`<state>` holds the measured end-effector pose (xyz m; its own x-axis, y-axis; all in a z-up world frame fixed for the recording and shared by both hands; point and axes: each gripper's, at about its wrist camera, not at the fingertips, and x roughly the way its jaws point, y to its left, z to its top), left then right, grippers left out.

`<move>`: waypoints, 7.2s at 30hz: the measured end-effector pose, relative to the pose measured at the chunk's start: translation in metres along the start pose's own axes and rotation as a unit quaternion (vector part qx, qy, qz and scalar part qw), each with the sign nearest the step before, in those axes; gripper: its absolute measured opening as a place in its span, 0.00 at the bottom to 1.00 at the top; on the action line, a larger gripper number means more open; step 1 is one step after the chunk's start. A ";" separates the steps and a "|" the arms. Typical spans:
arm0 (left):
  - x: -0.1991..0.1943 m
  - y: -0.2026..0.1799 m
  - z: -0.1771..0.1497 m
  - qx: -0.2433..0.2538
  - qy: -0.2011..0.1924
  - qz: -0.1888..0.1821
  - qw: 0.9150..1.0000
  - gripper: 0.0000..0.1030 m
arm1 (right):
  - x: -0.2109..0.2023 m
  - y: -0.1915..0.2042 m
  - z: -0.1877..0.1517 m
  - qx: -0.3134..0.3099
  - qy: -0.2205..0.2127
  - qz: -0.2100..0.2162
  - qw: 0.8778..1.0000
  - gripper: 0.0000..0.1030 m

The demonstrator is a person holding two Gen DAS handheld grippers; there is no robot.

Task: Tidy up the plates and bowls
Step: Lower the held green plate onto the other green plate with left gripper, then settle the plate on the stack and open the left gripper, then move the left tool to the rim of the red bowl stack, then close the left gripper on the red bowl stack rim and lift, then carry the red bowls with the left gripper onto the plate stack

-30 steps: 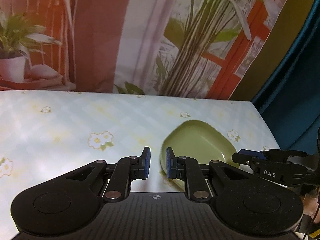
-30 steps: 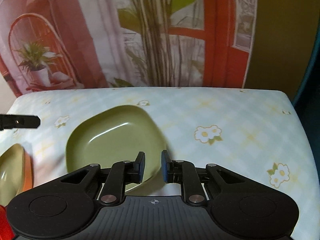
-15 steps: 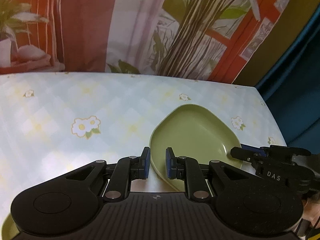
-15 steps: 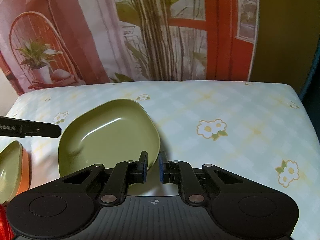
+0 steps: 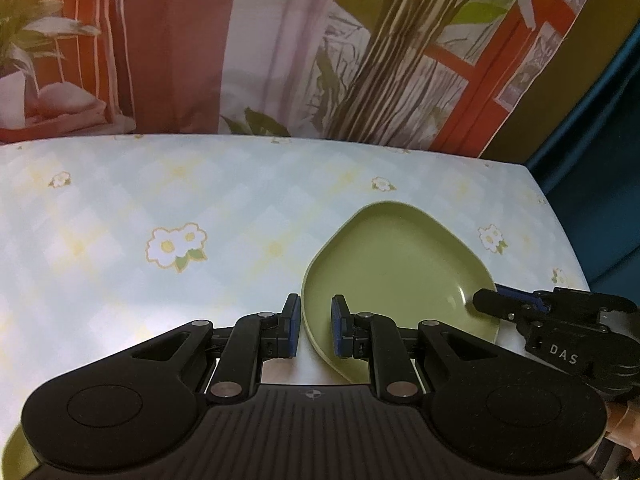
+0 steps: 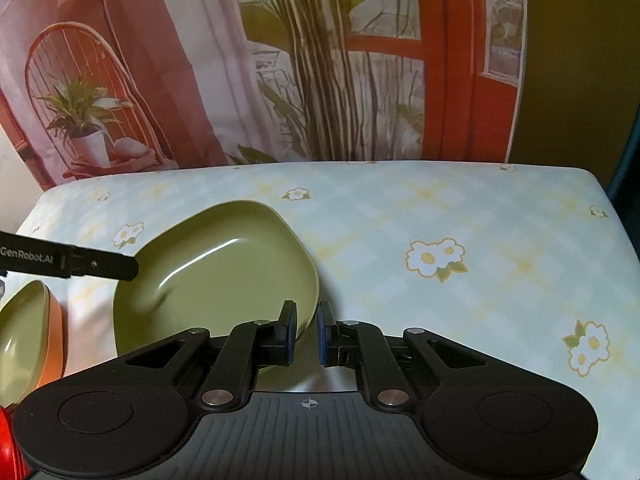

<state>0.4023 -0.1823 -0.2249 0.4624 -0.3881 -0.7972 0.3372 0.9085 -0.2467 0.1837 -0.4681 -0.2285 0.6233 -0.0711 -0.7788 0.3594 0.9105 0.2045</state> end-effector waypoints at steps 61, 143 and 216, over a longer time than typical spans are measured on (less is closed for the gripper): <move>-0.144 0.151 -0.099 -0.072 -0.060 0.062 0.994 0.17 | -0.032 0.218 -0.039 -0.108 0.051 0.086 0.989 0.12; -0.206 0.069 -0.154 -0.015 -0.103 0.057 0.993 0.34 | -0.089 0.193 -0.076 -0.095 -0.002 0.076 0.993 0.51; -0.190 0.045 -0.175 -0.006 -0.071 -0.037 0.997 0.27 | -0.120 0.176 -0.117 -0.021 -0.022 0.086 0.996 0.15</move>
<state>0.1862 -0.0402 -0.1805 0.5476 -0.4722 -0.6908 0.3661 0.8775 -0.3097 0.0907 -0.2522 -0.1680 0.7038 0.0711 -0.7068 0.2151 0.9269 0.3074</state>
